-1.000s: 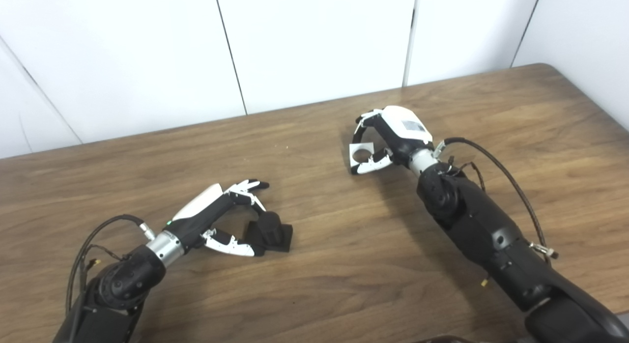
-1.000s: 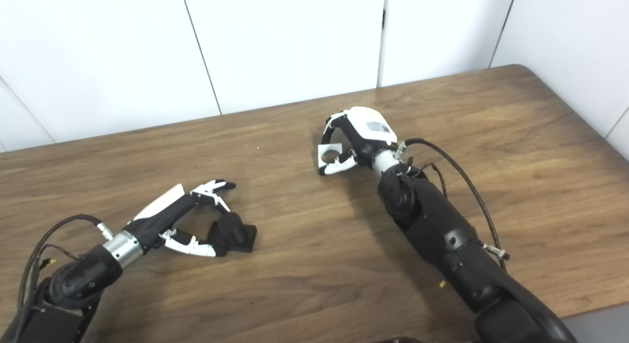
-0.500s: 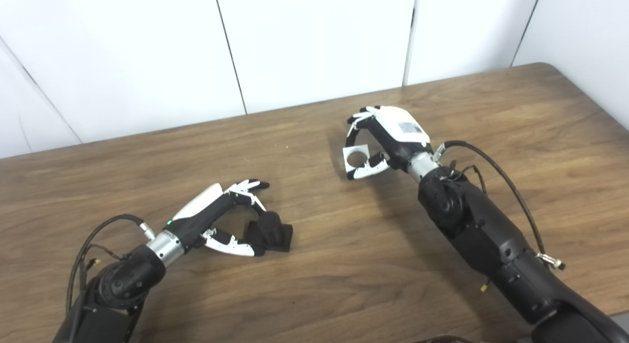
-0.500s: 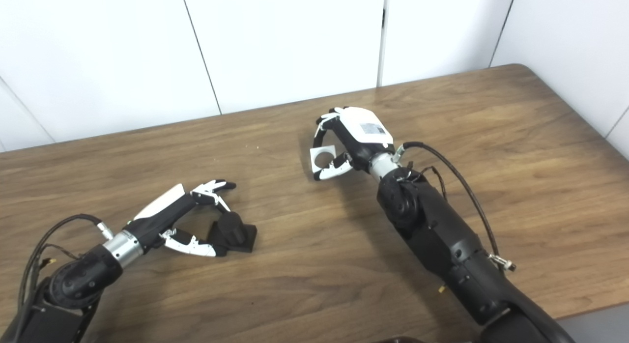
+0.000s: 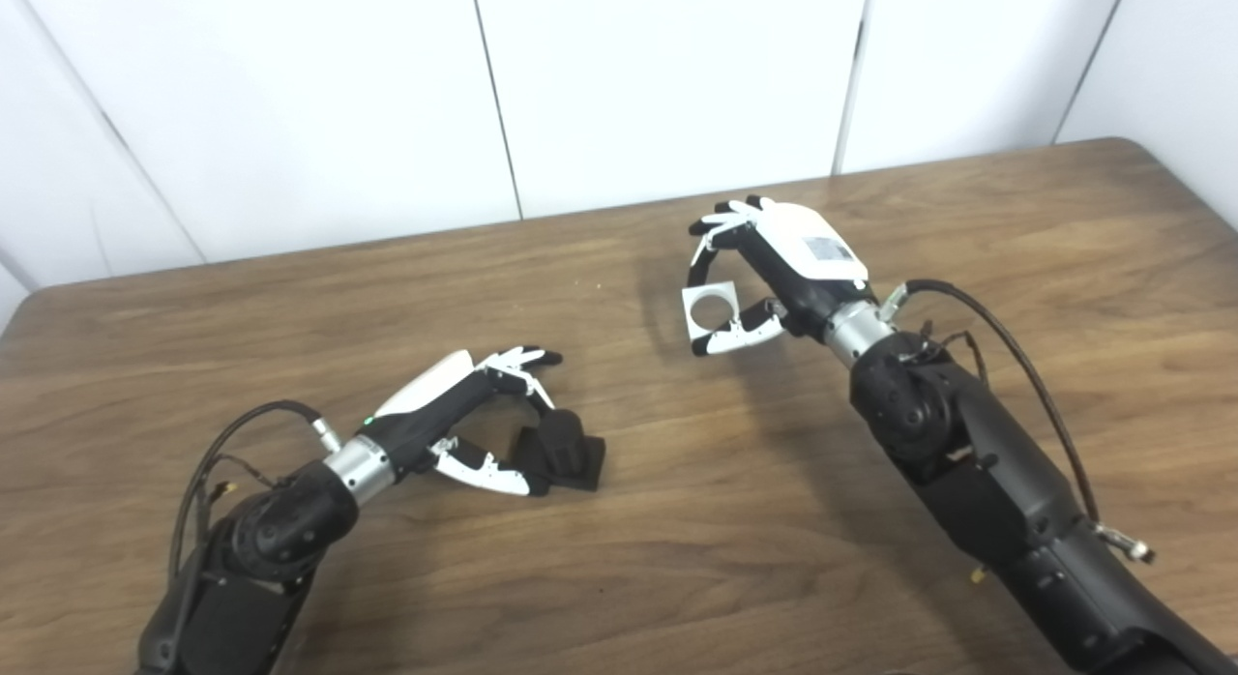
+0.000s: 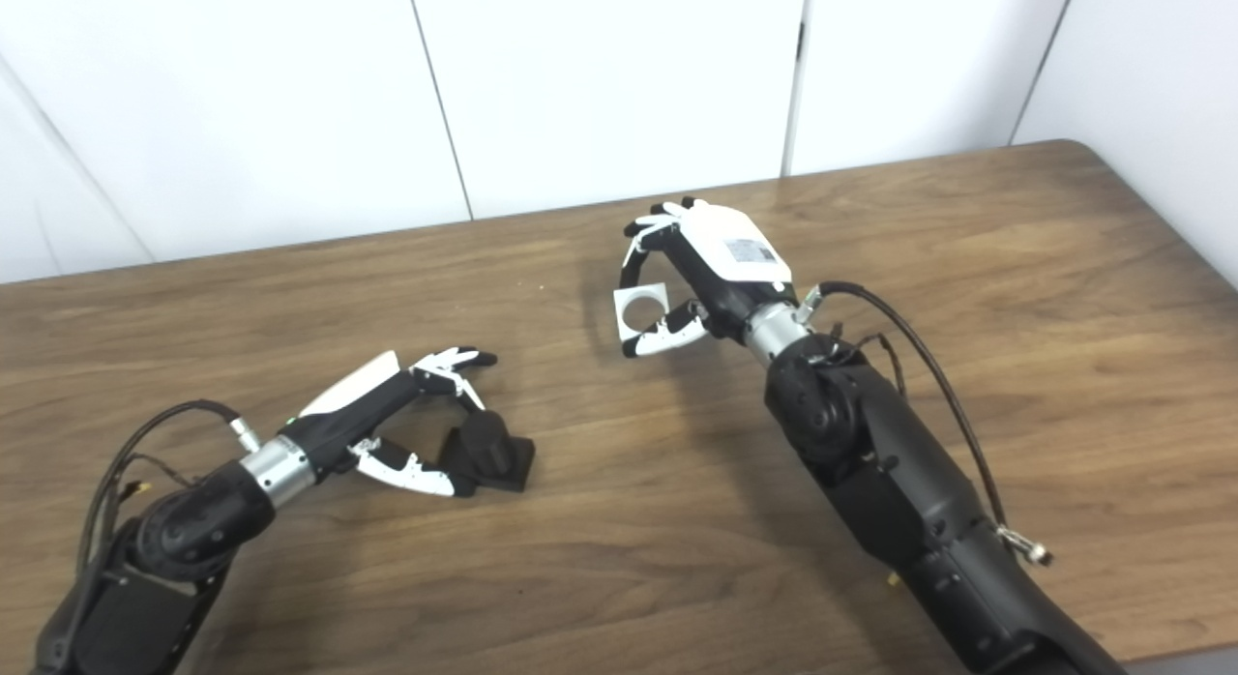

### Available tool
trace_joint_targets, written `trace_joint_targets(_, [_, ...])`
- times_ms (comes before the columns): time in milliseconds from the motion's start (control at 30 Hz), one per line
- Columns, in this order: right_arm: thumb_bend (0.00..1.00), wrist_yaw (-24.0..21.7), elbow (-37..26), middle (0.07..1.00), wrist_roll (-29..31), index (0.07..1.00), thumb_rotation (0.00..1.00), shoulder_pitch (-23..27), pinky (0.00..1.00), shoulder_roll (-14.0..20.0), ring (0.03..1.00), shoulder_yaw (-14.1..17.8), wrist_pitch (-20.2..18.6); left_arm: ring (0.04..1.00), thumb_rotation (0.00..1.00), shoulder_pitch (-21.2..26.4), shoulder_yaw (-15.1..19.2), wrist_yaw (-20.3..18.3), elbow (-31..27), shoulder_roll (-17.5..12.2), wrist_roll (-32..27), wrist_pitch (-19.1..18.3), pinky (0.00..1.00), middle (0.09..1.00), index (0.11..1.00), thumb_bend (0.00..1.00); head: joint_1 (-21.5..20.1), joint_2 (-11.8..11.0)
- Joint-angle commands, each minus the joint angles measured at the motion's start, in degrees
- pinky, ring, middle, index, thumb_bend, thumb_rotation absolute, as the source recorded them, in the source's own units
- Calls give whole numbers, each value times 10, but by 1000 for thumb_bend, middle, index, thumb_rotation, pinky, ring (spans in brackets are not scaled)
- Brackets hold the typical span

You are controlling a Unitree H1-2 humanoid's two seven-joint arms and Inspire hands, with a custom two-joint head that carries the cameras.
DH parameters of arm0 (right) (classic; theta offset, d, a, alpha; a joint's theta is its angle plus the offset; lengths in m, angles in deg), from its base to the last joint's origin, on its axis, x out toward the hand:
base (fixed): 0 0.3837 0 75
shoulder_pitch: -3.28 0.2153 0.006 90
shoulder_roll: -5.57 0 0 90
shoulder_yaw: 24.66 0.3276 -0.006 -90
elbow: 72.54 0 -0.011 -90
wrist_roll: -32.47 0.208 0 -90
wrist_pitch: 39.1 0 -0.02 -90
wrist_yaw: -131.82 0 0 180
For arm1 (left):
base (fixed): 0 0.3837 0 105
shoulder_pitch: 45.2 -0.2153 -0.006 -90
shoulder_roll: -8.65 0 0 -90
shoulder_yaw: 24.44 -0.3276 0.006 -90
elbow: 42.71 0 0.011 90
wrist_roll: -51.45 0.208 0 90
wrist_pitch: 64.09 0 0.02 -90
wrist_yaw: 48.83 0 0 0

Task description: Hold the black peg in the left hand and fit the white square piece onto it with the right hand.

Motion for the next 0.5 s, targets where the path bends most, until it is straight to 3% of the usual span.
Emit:
trace_joint_targets(0, [512, -5, -33, 827, 3, 482, 143, 20, 994, 2, 924, 9, 18, 1000, 83, -3, -15, -18, 6, 1, 24, -24, 1000, 954, 492, 512, 6, 2])
trace_joint_targets(467, [512, -58, -93, 810, 53, 480, 140, 11, 968, -4, 910, 20, 32, 1000, 85, 0, -21, -9, 11, 18, 38, -35, 1000, 960, 492, 512, 76, 1])
